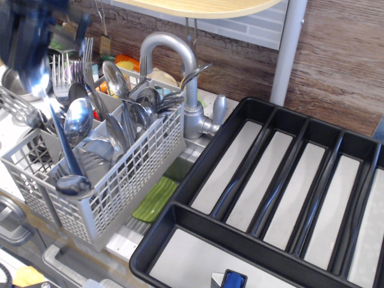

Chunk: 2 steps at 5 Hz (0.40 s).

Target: Put small spoon from basket to tray

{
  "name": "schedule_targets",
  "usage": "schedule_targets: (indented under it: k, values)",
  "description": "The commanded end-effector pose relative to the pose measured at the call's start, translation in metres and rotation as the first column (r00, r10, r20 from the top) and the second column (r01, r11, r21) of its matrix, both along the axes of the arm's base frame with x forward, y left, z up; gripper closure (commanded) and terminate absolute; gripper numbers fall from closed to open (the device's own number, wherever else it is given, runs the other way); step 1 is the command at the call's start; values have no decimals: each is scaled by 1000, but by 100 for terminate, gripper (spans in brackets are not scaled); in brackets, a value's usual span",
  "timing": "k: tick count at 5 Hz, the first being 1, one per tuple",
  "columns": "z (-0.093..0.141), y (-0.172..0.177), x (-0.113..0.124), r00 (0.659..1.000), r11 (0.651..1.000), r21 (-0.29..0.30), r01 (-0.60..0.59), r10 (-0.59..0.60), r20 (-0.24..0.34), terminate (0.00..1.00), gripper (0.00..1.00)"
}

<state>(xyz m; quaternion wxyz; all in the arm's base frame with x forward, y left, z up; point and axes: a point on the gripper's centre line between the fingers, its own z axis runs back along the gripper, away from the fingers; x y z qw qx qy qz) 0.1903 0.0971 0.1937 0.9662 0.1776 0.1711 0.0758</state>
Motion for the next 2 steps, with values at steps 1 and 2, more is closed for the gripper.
schedule_targets:
  k: [1, 2]
  values:
    - [62, -57, 43, 970, 968, 91, 234, -225, -96, 0, 100]
    - [51, -81, 60, 946, 945, 61, 321, -317, -72, 0, 100]
